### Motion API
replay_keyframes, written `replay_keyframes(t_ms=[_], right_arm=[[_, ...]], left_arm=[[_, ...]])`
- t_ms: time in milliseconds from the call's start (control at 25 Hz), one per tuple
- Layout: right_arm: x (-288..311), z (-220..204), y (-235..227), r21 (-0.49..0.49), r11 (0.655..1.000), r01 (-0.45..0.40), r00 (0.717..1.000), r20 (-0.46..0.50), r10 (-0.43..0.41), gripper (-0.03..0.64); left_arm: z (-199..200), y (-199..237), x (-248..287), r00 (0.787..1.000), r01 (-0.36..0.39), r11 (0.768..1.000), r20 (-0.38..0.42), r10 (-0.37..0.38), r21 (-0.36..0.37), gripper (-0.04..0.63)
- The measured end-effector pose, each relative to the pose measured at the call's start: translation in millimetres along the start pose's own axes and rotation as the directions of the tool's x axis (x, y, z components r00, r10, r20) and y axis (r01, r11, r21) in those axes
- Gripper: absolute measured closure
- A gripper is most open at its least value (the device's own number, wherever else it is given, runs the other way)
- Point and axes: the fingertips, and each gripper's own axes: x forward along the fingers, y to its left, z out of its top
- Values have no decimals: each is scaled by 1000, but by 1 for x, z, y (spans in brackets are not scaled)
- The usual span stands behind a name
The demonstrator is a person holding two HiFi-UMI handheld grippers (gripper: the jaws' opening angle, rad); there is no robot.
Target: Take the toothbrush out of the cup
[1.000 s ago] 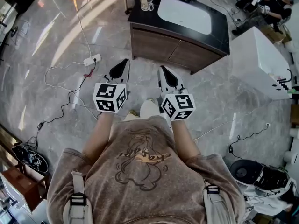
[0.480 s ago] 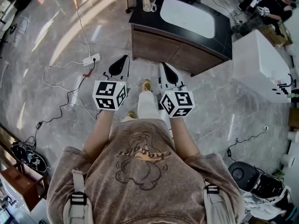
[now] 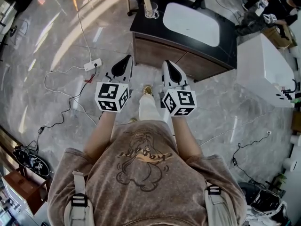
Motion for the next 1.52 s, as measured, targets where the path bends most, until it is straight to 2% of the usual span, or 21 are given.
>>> replay_keyframes(t_ms=[160,440,760,1160,1520], right_arm=[[24,5,-13,-52,998,23,999,29,-21,601],[61,13,-40,-76,997,26,999,47,-22,601],[100,34,-74,-74,997,-13,999,47,16,601],[148,54,-112,-92,992,-84,996,28,87,601],[183,60,-126,-87,993,-83,996,15,84,601]], left_arm=[[5,13,23,999,15,1000,49,-15,-3,579],[10,38,61,999,15,1000,48,-14,-14,580],[28,60,100,997,-16,1000,73,16,-1,578],[42,74,155,993,-79,997,85,81,-23,580],[46,95,188,995,-70,997,70,71,-19,578]])
